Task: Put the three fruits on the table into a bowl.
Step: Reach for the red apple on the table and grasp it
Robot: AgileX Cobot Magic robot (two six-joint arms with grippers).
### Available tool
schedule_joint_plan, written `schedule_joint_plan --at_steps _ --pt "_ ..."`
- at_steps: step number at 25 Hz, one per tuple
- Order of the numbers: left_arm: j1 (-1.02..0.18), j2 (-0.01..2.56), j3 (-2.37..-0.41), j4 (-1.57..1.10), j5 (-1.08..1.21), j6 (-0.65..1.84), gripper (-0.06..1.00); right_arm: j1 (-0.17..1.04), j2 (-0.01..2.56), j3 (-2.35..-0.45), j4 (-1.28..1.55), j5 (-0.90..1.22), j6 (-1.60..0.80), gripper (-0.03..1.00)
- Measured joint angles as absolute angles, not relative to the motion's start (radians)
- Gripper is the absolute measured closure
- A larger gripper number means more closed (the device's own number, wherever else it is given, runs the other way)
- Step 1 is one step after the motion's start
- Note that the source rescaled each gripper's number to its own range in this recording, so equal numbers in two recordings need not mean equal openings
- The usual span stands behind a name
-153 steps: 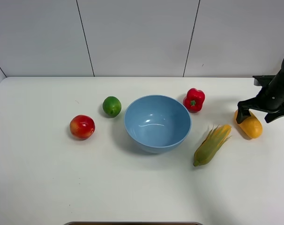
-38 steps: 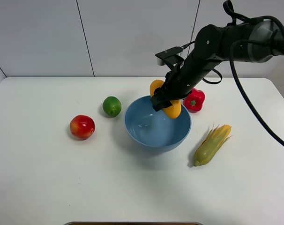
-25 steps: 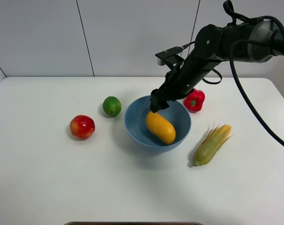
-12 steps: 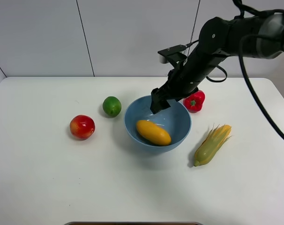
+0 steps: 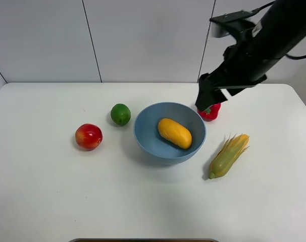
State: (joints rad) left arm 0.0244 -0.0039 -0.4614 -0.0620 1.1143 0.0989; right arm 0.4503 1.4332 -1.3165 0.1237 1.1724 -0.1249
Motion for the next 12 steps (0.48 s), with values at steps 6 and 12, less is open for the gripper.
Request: schedule_joint_plan --at_steps 6,12 --pt "0.024 -0.004 -0.461 -0.062 1.114 0.099 -0.05 0.45 1.236 -1.316 0.057 1.211 -0.036 0.22" --pt "0.024 -0.004 -0.461 -0.062 1.114 0.099 -0.05 0.45 1.075 -1.316 0.055 1.215 0.0 0.22"
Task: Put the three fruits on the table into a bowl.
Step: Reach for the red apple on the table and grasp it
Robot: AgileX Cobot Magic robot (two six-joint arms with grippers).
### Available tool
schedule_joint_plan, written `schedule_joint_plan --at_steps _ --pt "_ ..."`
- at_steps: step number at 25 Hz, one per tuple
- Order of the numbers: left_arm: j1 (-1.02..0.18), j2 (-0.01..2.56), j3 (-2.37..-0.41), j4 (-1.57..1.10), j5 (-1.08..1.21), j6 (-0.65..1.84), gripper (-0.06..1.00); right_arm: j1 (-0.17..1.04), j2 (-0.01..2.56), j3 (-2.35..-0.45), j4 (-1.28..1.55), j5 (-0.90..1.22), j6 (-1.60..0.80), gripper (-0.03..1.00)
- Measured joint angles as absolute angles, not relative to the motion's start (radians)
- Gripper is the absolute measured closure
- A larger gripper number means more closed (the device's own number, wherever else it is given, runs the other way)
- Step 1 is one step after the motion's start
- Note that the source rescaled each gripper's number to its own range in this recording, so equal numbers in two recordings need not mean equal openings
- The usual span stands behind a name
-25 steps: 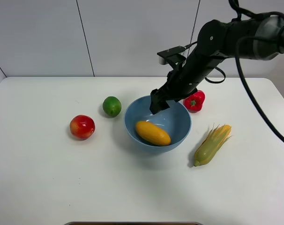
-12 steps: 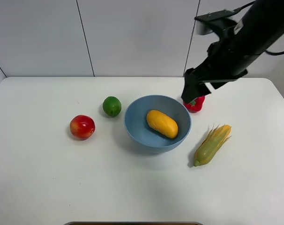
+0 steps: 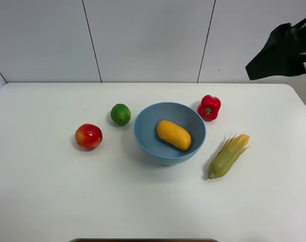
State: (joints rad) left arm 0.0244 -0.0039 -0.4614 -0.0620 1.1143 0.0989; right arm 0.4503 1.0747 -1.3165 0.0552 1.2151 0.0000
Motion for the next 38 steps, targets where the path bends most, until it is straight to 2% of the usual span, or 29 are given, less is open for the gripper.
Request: schedule_joint_plan --at_steps 7,12,21,27,31,38 --pt "0.024 -0.004 -0.461 -0.062 1.114 0.099 -0.05 0.438 0.897 -1.316 0.022 1.216 0.0 0.22" --pt "0.024 -0.004 -0.461 -0.062 1.114 0.099 -0.05 0.312 0.746 -1.296 0.0 1.215 0.009 0.22" --pt "0.024 -0.004 -0.461 -0.062 1.114 0.099 -0.05 0.092 0.353 -0.894 0.006 1.193 0.012 0.22" --pt "0.024 -0.004 -0.461 -0.062 1.114 0.099 -0.05 0.006 0.118 -0.64 0.006 1.154 0.012 0.22" --pt "0.024 -0.004 -0.461 -0.062 1.114 0.099 -0.05 -0.005 0.012 -0.581 0.007 1.122 0.012 0.22" --pt "0.024 -0.004 -0.461 -0.062 1.114 0.099 -0.05 -0.005 -0.003 -0.563 0.006 1.1 0.012 0.22"
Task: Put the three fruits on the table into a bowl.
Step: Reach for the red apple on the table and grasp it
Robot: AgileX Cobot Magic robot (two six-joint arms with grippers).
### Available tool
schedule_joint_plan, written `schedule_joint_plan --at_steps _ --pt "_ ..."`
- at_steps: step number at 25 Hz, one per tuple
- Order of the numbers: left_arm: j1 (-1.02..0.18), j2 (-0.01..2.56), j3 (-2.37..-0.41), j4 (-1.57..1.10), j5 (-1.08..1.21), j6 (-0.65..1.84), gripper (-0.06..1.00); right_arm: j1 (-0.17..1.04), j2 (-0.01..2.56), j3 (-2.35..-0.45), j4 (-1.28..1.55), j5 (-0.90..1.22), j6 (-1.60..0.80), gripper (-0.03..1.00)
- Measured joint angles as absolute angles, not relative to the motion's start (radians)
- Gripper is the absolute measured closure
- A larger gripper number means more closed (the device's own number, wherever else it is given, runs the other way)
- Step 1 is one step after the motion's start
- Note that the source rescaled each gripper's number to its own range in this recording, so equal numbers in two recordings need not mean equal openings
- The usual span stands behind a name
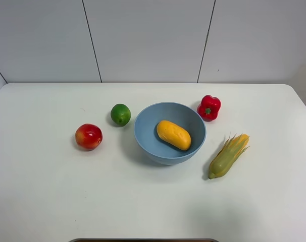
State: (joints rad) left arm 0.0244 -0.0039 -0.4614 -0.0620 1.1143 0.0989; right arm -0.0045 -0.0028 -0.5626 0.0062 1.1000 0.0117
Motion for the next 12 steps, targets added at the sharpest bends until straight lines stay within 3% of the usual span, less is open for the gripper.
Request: schedule_joint_plan --at_steps 12 --pt "0.024 -0.004 -0.461 -0.059 1.114 0.099 -0.05 -0.005 -0.003 -0.562 0.006 1.1 0.012 0.22"
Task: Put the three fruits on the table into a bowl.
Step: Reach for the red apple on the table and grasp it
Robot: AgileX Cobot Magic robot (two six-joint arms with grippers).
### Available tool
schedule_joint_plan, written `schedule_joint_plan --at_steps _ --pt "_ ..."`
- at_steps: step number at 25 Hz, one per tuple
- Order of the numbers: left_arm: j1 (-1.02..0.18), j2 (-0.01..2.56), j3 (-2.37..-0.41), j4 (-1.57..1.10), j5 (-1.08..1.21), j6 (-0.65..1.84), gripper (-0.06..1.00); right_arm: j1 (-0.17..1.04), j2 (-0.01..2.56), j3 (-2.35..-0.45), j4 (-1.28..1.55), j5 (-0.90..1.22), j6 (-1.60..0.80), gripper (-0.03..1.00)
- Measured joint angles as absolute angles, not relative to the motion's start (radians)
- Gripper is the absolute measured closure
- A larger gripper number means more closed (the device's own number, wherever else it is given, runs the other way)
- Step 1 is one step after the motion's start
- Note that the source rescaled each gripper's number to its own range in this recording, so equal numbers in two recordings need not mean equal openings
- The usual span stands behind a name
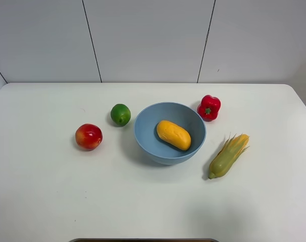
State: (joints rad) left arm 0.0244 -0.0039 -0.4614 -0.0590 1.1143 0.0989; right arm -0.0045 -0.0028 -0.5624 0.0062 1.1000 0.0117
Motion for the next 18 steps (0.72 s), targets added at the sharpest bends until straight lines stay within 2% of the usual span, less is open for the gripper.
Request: schedule_joint_plan --at_steps 18 --pt "0.024 -0.004 -0.461 -0.059 1.114 0.099 -0.05 -0.005 -0.003 -0.562 0.006 1.1 0.012 0.22"
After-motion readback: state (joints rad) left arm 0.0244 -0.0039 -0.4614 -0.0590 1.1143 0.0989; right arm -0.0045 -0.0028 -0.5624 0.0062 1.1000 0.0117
